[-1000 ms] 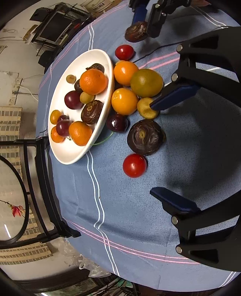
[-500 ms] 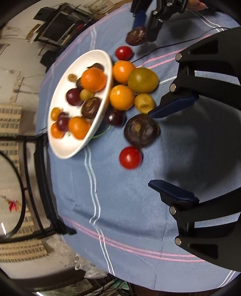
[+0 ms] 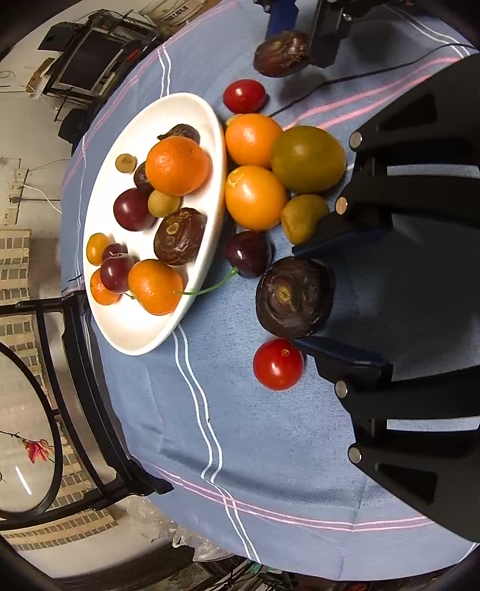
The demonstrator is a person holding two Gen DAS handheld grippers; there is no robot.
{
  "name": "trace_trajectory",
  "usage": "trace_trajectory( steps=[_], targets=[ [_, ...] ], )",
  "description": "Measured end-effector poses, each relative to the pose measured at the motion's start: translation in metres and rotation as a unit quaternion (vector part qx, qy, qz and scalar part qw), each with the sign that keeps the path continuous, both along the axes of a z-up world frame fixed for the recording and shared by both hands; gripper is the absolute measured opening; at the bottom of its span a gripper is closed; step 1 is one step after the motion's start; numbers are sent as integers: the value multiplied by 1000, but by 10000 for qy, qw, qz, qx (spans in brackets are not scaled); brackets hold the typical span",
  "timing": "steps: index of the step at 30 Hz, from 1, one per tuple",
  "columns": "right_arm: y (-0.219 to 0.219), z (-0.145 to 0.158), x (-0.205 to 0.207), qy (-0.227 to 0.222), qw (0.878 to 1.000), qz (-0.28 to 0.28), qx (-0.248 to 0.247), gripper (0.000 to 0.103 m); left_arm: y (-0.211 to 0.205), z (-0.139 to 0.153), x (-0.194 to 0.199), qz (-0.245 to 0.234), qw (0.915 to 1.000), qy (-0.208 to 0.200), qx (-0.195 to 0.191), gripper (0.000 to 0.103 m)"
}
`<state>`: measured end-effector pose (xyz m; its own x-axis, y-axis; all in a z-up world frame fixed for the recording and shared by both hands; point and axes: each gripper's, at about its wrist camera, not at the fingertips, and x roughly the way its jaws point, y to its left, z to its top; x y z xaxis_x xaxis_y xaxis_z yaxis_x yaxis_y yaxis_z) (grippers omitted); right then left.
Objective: Organize fruits
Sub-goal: 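Release both mangosteens onto the plate by opening both tools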
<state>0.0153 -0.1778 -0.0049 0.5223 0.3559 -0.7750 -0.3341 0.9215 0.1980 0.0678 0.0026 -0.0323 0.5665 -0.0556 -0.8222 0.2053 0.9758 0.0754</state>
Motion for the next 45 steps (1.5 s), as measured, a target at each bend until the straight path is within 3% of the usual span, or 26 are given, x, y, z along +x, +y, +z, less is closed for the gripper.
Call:
trace_trajectory(
  steps=[4,14,18,22,30,31,33,38,45],
  targets=[
    [-2,1,0,-29,10000,-39,21,43,2,3,-4,51,9999,66,-113,42],
    [-16,22,2,-313,9982,-269,438,43,-1,51,-22,-192,9985,-445,-252,42],
    [-13,41,15,-501,9979,-279,294,43,-15,67,-2,-273,9980,-516,-261,42],
    [-14,52,40,-637,9972,-346,159,43,-27,69,30,-244,9983,-339,-414,42],
    [-37,29,104,-405,9931,-952,554,44,-46,56,87,95,9985,-173,-503,43],
    [-41,27,109,-397,9916,-1051,643,45,-48,55,91,143,9984,-179,-522,50],
    [-49,23,113,-306,9896,-1171,781,59,-47,58,91,239,9975,-285,-608,68],
    [-50,27,102,-372,9919,-1059,600,59,-46,64,74,163,9974,-480,-510,74],
    [-40,30,70,-473,9956,-749,308,59,-25,61,36,248,9975,-594,-302,91]
  ],
)
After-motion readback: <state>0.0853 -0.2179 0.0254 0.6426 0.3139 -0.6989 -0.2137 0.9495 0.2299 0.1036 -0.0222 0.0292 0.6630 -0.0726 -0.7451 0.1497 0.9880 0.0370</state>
